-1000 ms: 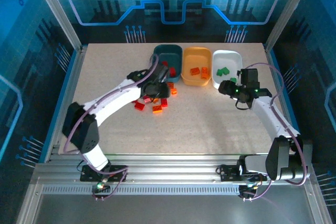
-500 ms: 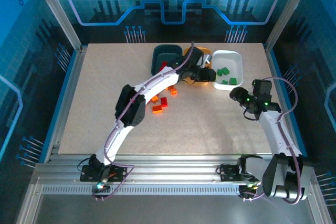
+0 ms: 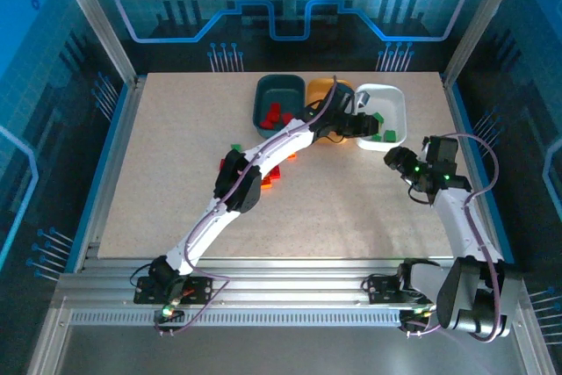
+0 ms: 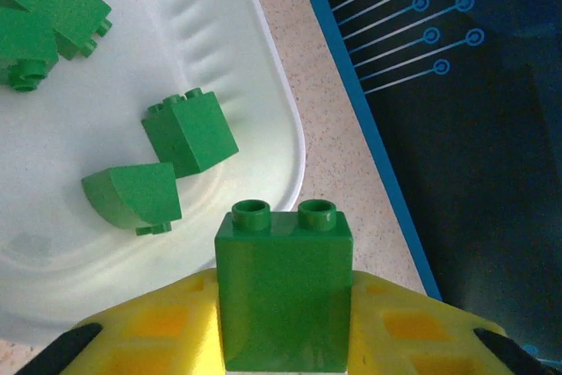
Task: Sort the legos into containers by color
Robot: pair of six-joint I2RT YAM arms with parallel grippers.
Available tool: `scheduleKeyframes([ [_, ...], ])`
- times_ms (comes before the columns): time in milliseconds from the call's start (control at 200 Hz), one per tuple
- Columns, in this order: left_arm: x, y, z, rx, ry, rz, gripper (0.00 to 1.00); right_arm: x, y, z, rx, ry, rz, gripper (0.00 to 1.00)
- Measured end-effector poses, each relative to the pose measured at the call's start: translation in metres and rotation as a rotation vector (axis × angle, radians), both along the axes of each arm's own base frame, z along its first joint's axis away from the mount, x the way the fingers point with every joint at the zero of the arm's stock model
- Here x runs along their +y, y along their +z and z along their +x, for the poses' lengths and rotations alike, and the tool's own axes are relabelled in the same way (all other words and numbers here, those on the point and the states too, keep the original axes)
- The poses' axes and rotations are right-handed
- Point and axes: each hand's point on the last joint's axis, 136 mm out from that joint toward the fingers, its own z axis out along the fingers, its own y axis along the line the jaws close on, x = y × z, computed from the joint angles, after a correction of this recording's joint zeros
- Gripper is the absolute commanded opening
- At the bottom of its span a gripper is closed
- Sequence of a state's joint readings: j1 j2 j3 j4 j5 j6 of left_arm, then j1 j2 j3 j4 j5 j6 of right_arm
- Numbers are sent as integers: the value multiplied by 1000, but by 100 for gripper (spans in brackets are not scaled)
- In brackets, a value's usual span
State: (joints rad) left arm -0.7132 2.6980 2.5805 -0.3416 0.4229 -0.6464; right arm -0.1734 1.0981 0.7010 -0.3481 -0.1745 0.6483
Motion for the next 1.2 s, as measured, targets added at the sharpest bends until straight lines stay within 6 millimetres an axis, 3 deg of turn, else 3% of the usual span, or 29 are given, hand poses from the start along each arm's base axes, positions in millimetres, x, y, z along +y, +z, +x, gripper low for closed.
scheduleKeyframes([
  [245,2,3,13,-30,57,6,83,2,8,1,-32,10,4,75],
  [485,10,12,22,-75,97,32,86,2,13,0,-47,11,1,75],
  [615,36,23,15,-76,130,98,86,3,13,0,-50,18,3,75],
  [675,60,37,11,-72,166,124,85,5,14,0,-55,28,1,76],
  [765,116,64,8,-68,266,158,84,12,14,1,-60,62,-1,75],
  [870,210,88,15,-63,455,204,81,27,10,2,-51,126,-9,75],
  [940,275,88,18,-41,589,252,76,36,5,2,-35,162,-10,75],
  [1001,331,74,17,6,702,310,72,41,2,1,-28,185,-14,75],
  [1071,379,45,10,81,784,384,70,45,1,1,-27,202,-19,74],
  [1141,407,11,-1,172,820,457,70,47,2,1,-29,214,-24,74],
  [1201,420,-13,-10,240,824,514,70,49,2,1,-30,223,-27,74],
])
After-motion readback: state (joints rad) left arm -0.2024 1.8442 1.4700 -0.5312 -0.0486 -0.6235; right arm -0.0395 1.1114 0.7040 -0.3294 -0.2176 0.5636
